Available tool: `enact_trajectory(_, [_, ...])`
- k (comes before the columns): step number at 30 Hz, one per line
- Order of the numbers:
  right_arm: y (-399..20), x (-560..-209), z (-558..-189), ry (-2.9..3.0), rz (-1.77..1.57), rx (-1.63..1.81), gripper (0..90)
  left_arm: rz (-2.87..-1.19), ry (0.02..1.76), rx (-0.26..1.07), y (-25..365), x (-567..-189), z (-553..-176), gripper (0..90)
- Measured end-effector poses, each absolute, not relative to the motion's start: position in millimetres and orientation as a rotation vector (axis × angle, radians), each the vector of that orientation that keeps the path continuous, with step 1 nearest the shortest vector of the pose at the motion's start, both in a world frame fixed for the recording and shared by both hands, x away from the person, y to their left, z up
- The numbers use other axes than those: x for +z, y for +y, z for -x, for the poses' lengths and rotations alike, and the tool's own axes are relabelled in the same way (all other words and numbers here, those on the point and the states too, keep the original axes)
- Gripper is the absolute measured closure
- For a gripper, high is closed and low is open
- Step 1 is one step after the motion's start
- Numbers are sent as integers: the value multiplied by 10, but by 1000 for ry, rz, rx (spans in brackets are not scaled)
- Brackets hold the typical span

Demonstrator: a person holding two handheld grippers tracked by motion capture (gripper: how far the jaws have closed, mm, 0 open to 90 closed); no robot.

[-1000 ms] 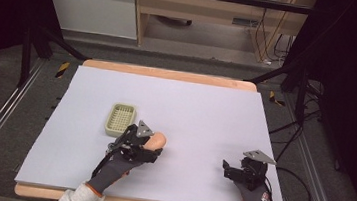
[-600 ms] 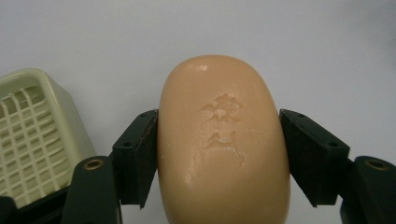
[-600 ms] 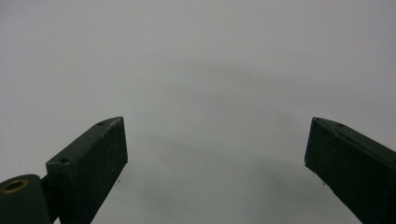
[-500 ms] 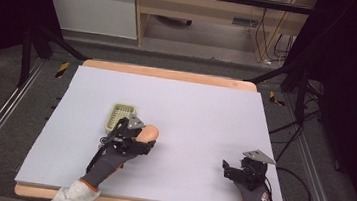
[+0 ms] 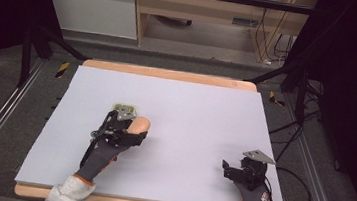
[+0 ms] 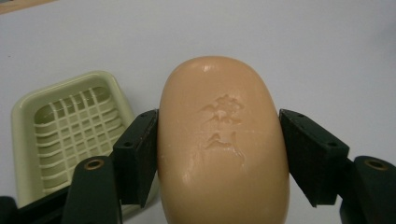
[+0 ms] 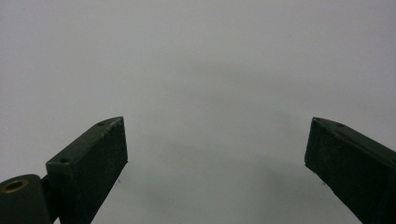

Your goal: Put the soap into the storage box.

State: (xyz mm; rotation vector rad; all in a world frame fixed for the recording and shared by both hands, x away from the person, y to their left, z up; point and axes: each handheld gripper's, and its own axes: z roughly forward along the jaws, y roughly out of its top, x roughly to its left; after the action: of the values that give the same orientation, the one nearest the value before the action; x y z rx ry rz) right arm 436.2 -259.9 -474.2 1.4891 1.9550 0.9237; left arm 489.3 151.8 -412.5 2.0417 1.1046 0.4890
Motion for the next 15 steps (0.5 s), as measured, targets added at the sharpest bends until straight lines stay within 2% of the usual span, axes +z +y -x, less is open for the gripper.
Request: enact_trajectory(15, [-2598, -4745, -4369, 1957, -1488, 924, 62, -1989, 1182, 543, 1770, -4062, -5058, 316])
